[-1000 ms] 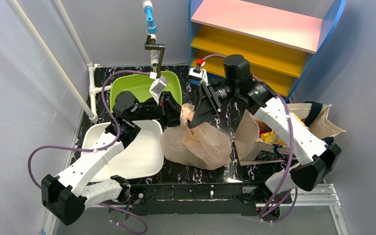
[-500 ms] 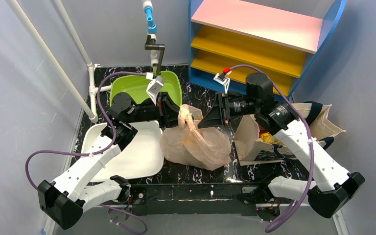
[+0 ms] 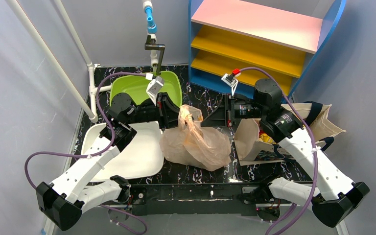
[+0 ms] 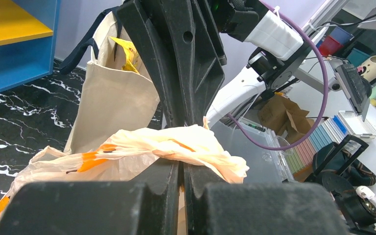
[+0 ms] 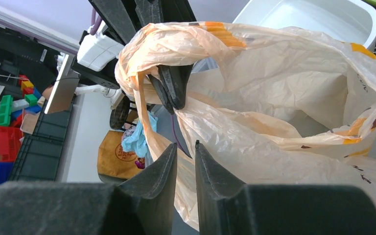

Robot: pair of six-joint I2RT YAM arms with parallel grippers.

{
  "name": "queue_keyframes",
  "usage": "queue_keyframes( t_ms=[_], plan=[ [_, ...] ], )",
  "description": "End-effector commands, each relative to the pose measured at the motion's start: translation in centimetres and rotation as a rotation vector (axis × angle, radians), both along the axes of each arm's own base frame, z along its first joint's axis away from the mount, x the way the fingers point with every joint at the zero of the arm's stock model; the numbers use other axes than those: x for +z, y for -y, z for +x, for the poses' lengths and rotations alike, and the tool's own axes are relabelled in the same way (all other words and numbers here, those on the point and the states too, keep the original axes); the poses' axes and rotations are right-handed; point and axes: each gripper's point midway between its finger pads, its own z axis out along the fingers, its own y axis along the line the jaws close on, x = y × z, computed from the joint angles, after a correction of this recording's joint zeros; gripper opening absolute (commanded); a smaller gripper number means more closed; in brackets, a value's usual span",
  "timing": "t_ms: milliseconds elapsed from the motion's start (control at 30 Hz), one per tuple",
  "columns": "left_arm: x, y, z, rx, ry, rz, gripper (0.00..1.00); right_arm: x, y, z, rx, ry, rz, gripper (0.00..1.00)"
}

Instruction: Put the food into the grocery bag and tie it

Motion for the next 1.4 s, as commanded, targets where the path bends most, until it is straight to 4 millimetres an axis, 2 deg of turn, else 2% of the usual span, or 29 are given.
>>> queue_keyframes(
  t_ms=[0, 267, 500, 667, 800, 967, 1033, 1367],
  plan=[
    [2.3, -0.3, -0.4, 0.018, 0.059, -0.036, 0.0, 1.7, -0.2, -0.8, 0.048, 0.077, 0.071, 0.25],
    [2.0, -0.2, 0.6, 0.064, 0.054, -0.019, 0.0, 1.3, -1.3, -1.5, 0.084, 0.064, 0.066, 0.01],
    [2.1, 0.0, 0.7, 0.061, 0.046, -0.029, 0.0, 0.9, -2.6, -0.8, 0.061, 0.064, 0.054, 0.01],
    [2.4, 0.1, 1.1, 0.073, 0.042, -0.043, 0.0, 0.4, -4.0, -1.0, 0.095, 0.053, 0.039, 0.01],
    [2.5, 0.3, 1.5, 0.09, 0.031, -0.045, 0.0, 0.2, -5.0, -1.5, 0.12, 0.077, 0.041, 0.12],
    [2.4, 0.3, 2.2, 0.13, 0.006, -0.032, 0.0, 0.3, -5.6, -1.5, 0.101, 0.145, 0.051, 0.36],
    [2.4, 0.2, 2.4, 0.147, 0.0, -0.028, 0.0, 0.4, -5.7, -1.2, 0.077, 0.182, 0.053, 0.42],
    [2.6, -0.4, 3.9, 0.269, -0.046, -0.028, 0.0, 1.7, -6.1, 0.6, -0.075, 0.378, 0.107, 0.53]
  ],
)
